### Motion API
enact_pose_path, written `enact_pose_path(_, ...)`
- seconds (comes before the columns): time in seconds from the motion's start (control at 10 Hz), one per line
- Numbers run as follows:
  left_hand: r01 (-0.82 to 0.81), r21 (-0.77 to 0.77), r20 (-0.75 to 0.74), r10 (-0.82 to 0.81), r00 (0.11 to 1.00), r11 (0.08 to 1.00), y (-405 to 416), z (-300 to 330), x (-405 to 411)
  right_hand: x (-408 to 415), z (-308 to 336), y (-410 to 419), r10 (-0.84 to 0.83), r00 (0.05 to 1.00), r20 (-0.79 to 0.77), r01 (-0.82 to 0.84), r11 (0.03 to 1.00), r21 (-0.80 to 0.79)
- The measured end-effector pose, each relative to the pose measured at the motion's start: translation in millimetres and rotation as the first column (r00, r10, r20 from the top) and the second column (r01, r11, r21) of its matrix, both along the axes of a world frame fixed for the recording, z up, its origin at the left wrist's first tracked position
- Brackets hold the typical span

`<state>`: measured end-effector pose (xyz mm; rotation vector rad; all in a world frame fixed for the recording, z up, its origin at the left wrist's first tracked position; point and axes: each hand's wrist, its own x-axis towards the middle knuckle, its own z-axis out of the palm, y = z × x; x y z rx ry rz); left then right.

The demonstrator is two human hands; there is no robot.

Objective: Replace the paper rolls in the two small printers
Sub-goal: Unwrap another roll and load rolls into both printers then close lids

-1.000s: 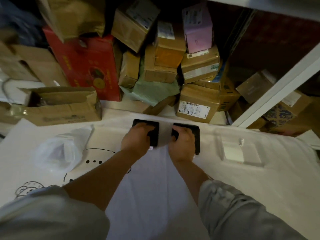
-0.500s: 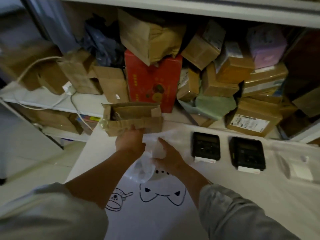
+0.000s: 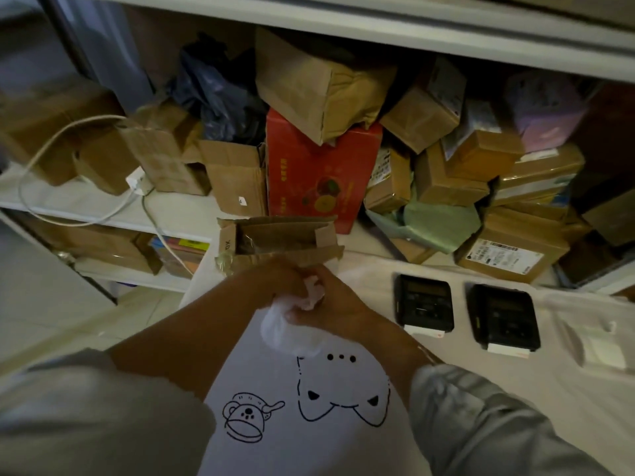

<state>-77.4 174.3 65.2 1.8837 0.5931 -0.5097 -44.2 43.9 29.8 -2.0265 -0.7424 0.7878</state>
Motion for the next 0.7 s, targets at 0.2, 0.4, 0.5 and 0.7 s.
enact_pose_path(0.2,-0.222,-0.204,0.410,0.289,0.865,0.954,21,46,30,29,44,40,-0.418,0.796,0.438,0.338,0.907,0.251)
enact_pose_path(0.4,-0.243,0.450,0.347,0.082,0.934,0.859,58,-19,14,56,33,70,-0.610,0.749,0.259,0.510,0.780,0.363)
enact_pose_path(0.5,0.049,0.728,0.109,-0.186,0.977,0.684,61,-51,6,45,5,77,-0.405,0.862,0.304,0.385,0.914,0.125)
enact_pose_path(0.7,0.217,0.560,-0.014,-0.252,0.968,0.800,73,-19,12,40,-2,66,0.115,0.914,0.389,0.035,0.933,-0.358)
